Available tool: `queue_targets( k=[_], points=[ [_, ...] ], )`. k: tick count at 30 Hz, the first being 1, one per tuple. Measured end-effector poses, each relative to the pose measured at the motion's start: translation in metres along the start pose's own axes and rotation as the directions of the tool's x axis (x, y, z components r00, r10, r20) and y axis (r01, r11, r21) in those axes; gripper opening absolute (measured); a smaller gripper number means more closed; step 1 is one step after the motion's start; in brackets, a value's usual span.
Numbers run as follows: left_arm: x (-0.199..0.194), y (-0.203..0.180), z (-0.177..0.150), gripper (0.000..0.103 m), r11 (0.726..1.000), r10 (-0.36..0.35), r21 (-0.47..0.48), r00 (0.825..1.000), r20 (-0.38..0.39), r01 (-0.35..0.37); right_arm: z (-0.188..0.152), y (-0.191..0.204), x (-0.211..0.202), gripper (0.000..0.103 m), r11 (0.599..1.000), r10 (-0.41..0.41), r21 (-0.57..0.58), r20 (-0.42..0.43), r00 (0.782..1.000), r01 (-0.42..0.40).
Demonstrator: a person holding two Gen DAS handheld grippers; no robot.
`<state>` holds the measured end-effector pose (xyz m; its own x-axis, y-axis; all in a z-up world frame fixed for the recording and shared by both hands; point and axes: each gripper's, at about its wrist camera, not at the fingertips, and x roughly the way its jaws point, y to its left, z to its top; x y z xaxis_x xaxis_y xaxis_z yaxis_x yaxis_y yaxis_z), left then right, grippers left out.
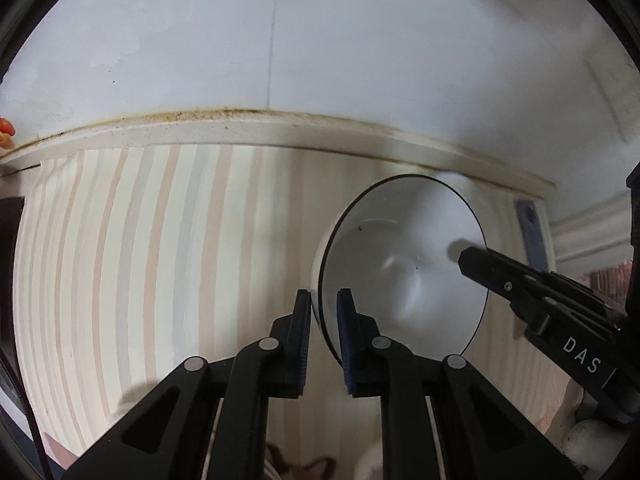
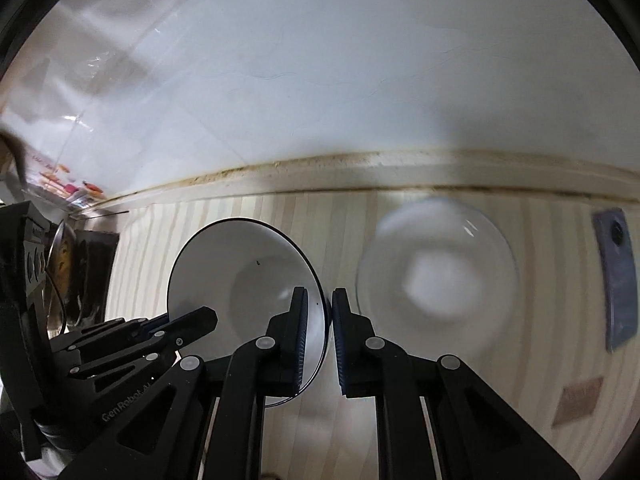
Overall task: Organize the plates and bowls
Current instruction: 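Lower the white bowl into the black-rimmed bowl and grip both rims, then lift the two nested bowls with the right gripper toward the blue-dot bowl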
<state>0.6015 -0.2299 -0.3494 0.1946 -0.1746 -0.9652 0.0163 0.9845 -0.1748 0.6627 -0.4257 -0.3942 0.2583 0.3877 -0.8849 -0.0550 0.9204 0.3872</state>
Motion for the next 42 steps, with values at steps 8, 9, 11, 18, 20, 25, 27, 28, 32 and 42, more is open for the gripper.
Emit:
queue_targets(
  k=[8, 9, 11, 18, 20, 25, 27, 28, 32, 42],
  points=[
    [-0.025, -0.022, -0.056, 0.011, 0.996, -0.046, 0.070, 0.998, -0.030, 0.048, -0.075, 0.000, -0.056, 0.014, 0.999, -0.026, 0.029, 0.008, 1.000, 0.025],
    [-0.027, -0.024, -0.064, 0.011, 0.995, -0.054, 0.080, 0.998, -0.041, 0.057, -0.086, -0.001, -0.062, 0.014, 0.999, -0.028, 0.034, 0.004, 1.000, 0.028],
    [-0.026, -0.032, -0.077, 0.011, 0.993, -0.060, 0.096, 0.996, -0.061, 0.066, -0.106, -0.004, -0.071, 0.014, 0.998, -0.031, 0.049, 0.002, 1.000, 0.031],
    [-0.021, -0.048, -0.120, 0.011, 0.985, -0.055, 0.156, 0.989, -0.134, 0.075, -0.168, -0.020, -0.091, 0.014, 0.994, -0.029, 0.103, -0.035, 0.999, 0.032],
    [-0.018, -0.050, -0.129, 0.011, 0.983, -0.046, 0.168, 0.988, -0.149, 0.071, -0.184, -0.025, -0.091, 0.014, 0.993, -0.025, 0.118, -0.050, 0.998, 0.030],
    [-0.005, -0.054, -0.141, 0.011, 0.980, -0.016, 0.195, 0.984, -0.178, 0.051, -0.204, -0.033, -0.082, 0.014, 0.987, -0.016, 0.155, -0.076, 0.997, 0.028],
    [-0.002, -0.057, -0.144, 0.011, 0.977, -0.003, 0.210, 0.984, -0.181, 0.041, -0.210, -0.036, -0.077, 0.014, 0.986, -0.014, 0.165, -0.088, 0.996, 0.029],
    [0.000, -0.058, -0.146, 0.011, 0.976, 0.004, 0.216, 0.983, -0.183, 0.037, -0.211, -0.038, -0.074, 0.014, 0.985, -0.013, 0.169, -0.093, 0.996, 0.029],
    [0.007, -0.064, -0.149, 0.011, 0.971, 0.030, 0.239, 0.981, -0.189, 0.017, -0.220, -0.042, -0.066, 0.014, 0.983, -0.014, 0.179, -0.117, 0.993, 0.035],
    [0.018, -0.065, -0.158, 0.011, 0.966, 0.075, 0.258, 0.978, -0.197, -0.022, -0.224, -0.046, -0.054, 0.014, 0.983, -0.003, 0.183, -0.152, 0.988, 0.031]
  ],
)
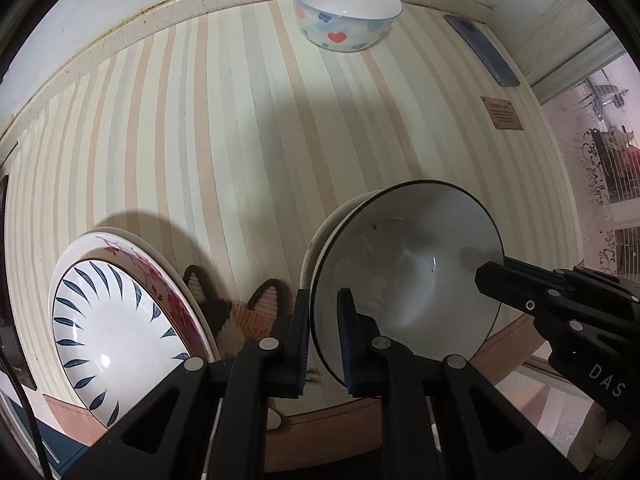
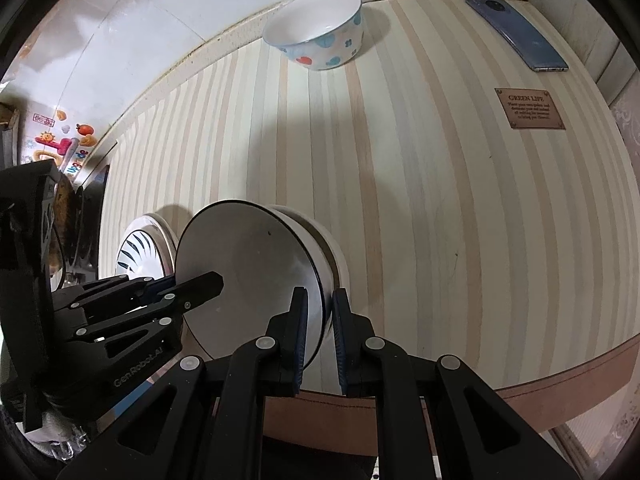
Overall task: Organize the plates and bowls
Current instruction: 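Lift the two nested bowls with the right gripper toward the blue-dot bowl, then lower the nested bowls into the blue-dot bowl and grip all three rims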
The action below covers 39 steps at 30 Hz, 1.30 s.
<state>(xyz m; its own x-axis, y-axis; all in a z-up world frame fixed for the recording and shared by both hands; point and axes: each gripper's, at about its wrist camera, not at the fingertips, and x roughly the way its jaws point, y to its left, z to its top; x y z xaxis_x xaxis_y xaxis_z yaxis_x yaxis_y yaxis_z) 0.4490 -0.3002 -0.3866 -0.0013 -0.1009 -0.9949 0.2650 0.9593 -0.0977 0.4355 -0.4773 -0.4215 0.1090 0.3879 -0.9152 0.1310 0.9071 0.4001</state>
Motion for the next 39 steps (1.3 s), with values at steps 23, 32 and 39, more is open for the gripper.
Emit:
queue_targets(
  k=[23, 32, 39],
  points=[
    [-0.004, 0.003, -0.003, 0.012, 0.999, 0.018, -0.035, 1.000, 0.002, -0.018, 0.003, -0.006, 0.010, 0.017, 0.999, 0.024, 0.031, -0.055, 0.998, -0.023],
    [-0.071, 0.005, 0.024, 0.019, 0.995, -0.060, -0.068, 0.989, 0.134, 0.070, 0.029, -0.017, -0.030, 0.033, 0.987, 0.137, 0.085, 0.004, 0.991, -0.136],
    [-0.072, 0.033, 0.126, 0.027, 0.981, -0.048, -0.170, 0.973, 0.226, 0.088, 0.114, -0.031, -0.038, 0.051, 0.974, 0.182, 0.109, 0.124, 0.975, -0.196]
  ],
)
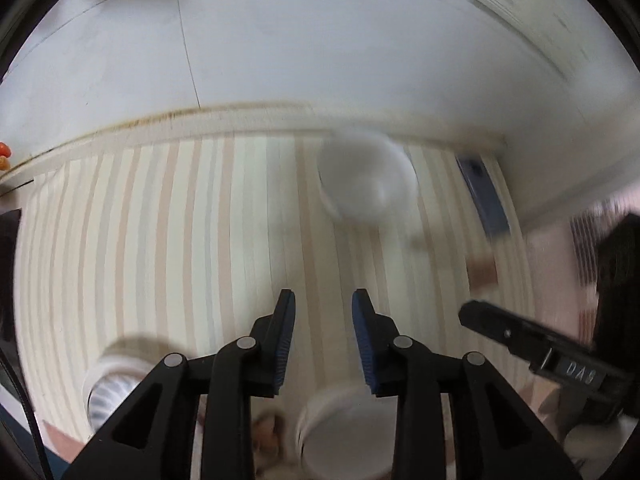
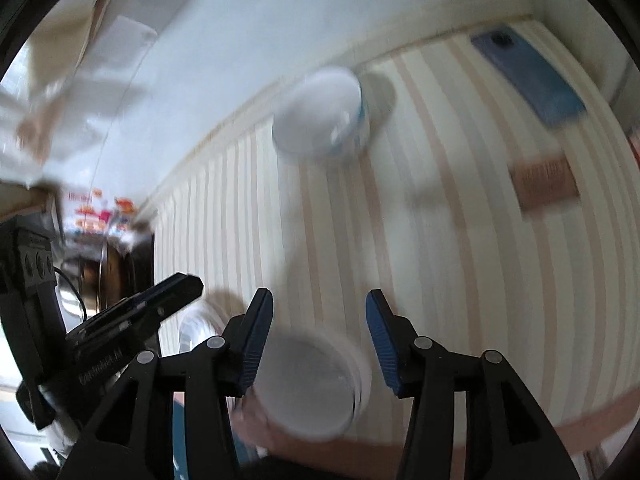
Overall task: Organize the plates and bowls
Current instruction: 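Lower the nested bowls into the blue-dot bowl and grip all three rims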
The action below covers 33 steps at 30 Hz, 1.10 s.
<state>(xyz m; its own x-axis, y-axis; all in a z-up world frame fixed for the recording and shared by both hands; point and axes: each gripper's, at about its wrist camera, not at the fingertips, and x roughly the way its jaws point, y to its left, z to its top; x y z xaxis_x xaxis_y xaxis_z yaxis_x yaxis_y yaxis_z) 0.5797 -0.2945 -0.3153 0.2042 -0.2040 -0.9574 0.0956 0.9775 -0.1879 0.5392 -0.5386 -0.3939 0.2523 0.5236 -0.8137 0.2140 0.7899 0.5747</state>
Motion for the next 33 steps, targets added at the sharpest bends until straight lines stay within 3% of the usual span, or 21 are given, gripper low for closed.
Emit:
queue_targets(
  k=[5, 12, 15, 16, 19, 27, 33],
  points=[
    [0.051, 0.009, 0.055, 0.027, 0.997, -0.021, -0.070, 0.999, -0.037, 0.018, 0.074, -0.009, 0.031, 0.051, 0.999, -0.025, 0.040, 0.079, 0.997, 0.022],
    [0.130, 0.013, 0.081, 0.027, 0.994, -0.067, -0.094, 0.985, -0.161, 0.052, 0.130, -0.025, 0.084, 0.051, 0.995, -0.039, 0.094, 0.036, 0.999, 0.035],
    [0.146, 0.013, 0.080, 0.025, 0.994, -0.077, -0.089, 0.982, -0.175, 0.062, 0.134, -0.027, 0.102, 0.043, 0.995, -0.053, 0.090, 0.013, 0.998, 0.052],
    [0.149, 0.012, 0.080, 0.018, 0.994, -0.085, -0.088, 0.982, -0.170, 0.071, 0.135, -0.028, 0.107, 0.027, 0.994, -0.058, 0.089, 0.006, 0.998, 0.057],
    [0.149, 0.010, 0.078, 0.012, 0.994, -0.079, -0.081, 0.983, -0.166, 0.066, 0.136, -0.029, 0.112, 0.016, 0.994, -0.090, 0.070, 0.018, 0.996, 0.089],
    [0.133, 0.002, 0.074, 0.012, 0.997, -0.061, -0.055, 0.988, -0.144, 0.054, 0.124, -0.026, 0.103, 0.015, 0.993, -0.113, 0.030, 0.024, 0.993, 0.112],
    [0.102, -0.009, 0.064, 0.012, 0.998, -0.060, -0.015, 0.992, -0.109, 0.059, 0.107, -0.008, 0.074, 0.015, 0.992, -0.120, -0.015, 0.063, 0.991, 0.121]
  ],
)
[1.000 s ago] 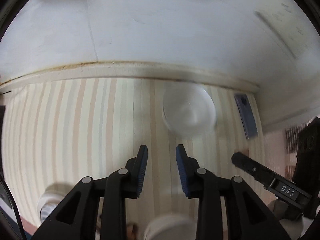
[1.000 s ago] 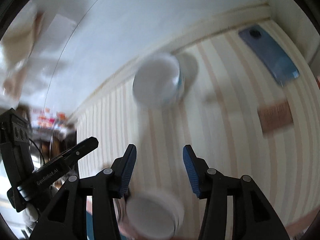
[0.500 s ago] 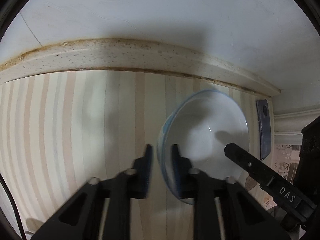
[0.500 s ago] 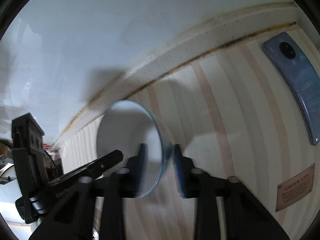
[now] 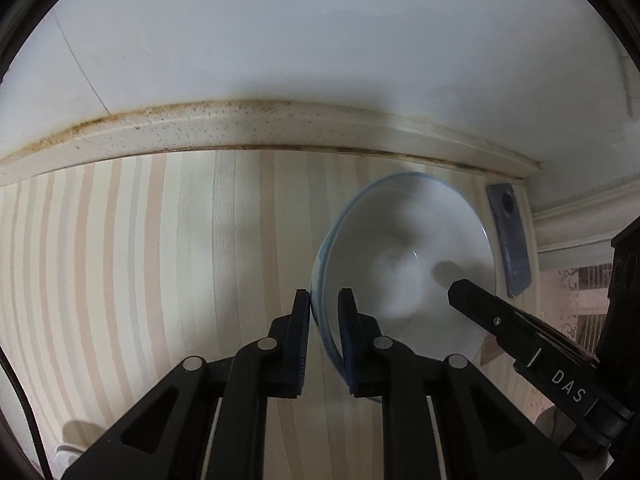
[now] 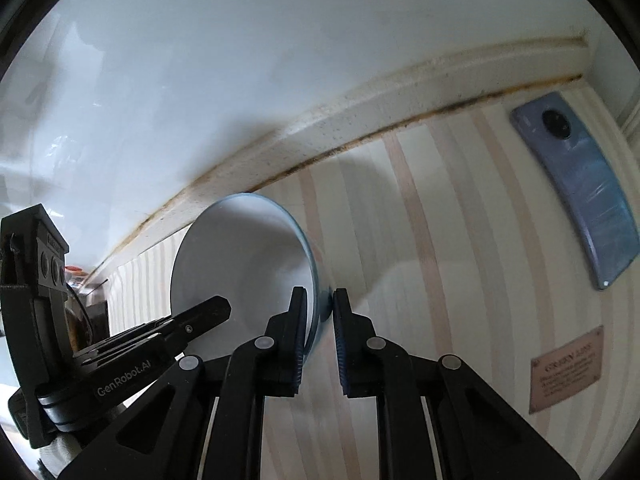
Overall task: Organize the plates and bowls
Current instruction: 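Lower the nested bowls into the blue-dot bowl and grip all three rims, then carry the bowl stack with the right gripper beside the plate stack and lower it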
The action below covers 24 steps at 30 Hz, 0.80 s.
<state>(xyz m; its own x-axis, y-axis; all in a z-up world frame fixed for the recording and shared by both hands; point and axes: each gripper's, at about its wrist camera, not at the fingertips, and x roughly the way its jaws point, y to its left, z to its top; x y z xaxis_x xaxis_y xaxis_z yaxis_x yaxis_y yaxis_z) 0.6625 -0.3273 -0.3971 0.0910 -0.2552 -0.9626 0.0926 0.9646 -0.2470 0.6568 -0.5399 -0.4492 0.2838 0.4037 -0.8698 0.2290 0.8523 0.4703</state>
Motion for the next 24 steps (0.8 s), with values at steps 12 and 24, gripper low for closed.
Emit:
queue_targets(
  k=[12, 24],
  points=[
    [-0.092, -0.010, -0.058, 0.013, 0.996, -0.029, 0.085, 0.997, 0.070, 0.023, -0.059, 0.023, -0.092, 0.015, 0.999, 0.022, -0.049, 0.059, 0.998, -0.019],
    [-0.124, -0.016, -0.145, 0.013, 0.992, -0.047, 0.121, 0.997, 0.054, 0.040, -0.160, 0.034, -0.145, 0.015, 0.998, 0.043, -0.045, 0.033, 0.999, -0.042]
  ],
)
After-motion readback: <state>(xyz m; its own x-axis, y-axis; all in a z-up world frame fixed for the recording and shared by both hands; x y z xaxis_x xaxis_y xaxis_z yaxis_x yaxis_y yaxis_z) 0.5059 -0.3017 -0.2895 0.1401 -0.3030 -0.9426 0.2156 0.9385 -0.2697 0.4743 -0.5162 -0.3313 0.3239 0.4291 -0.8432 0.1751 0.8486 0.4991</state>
